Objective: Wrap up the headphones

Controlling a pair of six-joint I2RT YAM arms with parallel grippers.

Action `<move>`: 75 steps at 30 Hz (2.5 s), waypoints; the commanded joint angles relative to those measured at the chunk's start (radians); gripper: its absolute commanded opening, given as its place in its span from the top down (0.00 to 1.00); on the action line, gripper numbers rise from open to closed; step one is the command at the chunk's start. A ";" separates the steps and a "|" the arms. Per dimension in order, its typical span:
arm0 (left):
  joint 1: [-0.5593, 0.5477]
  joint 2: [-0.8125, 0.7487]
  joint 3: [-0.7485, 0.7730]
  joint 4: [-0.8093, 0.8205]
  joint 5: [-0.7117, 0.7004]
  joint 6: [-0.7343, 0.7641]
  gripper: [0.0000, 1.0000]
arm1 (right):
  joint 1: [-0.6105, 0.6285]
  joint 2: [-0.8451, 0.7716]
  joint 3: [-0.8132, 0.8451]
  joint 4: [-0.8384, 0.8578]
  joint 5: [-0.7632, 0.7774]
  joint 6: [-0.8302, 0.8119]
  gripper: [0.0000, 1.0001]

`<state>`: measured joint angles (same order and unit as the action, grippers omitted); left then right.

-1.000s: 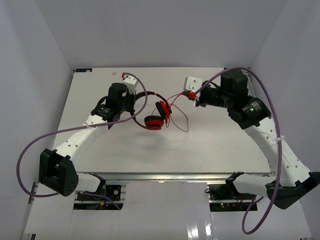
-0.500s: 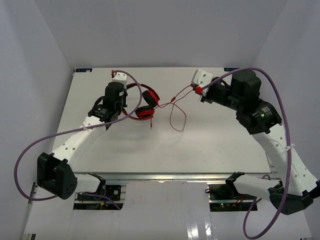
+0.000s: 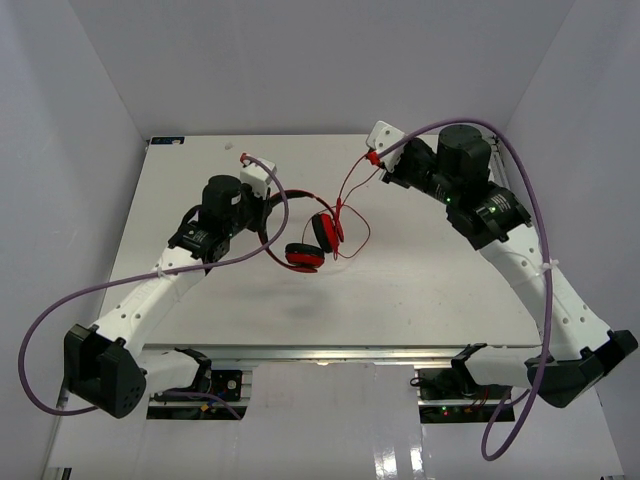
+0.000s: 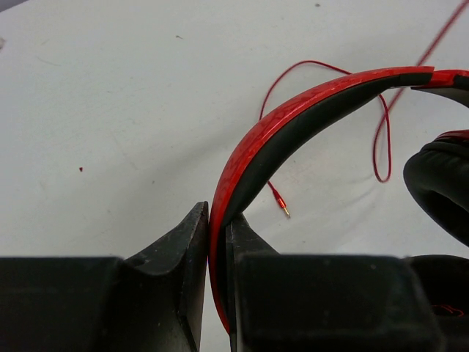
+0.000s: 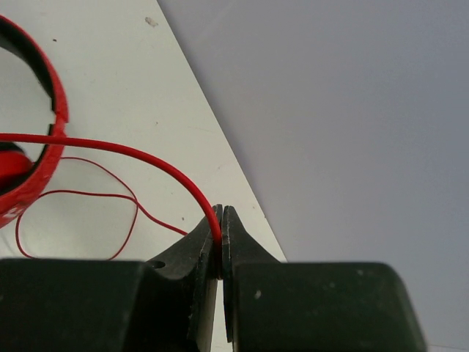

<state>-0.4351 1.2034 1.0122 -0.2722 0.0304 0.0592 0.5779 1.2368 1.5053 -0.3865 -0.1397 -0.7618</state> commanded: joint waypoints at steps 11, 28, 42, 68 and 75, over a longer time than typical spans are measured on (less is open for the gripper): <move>-0.001 -0.124 -0.057 0.075 0.270 0.042 1.00 | -0.102 0.104 0.019 0.169 0.101 -0.002 0.92; -0.013 -0.121 -0.070 0.066 0.369 0.060 1.00 | -0.175 0.134 0.012 0.217 -0.054 0.090 0.92; -0.091 -0.018 -0.012 0.052 0.370 0.051 1.00 | -0.144 0.202 0.053 0.199 -0.090 0.137 0.92; -0.148 -0.114 0.025 0.058 0.352 -0.046 1.00 | -0.133 0.192 -0.193 0.299 0.001 0.201 0.92; -0.148 -0.186 0.029 0.097 0.304 -0.222 1.00 | -0.207 0.117 -0.323 0.341 -0.205 0.324 0.92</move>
<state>-0.5781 1.0842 0.9834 -0.2443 0.3544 -0.0145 0.4163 1.4311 1.2306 -0.1474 -0.2117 -0.5333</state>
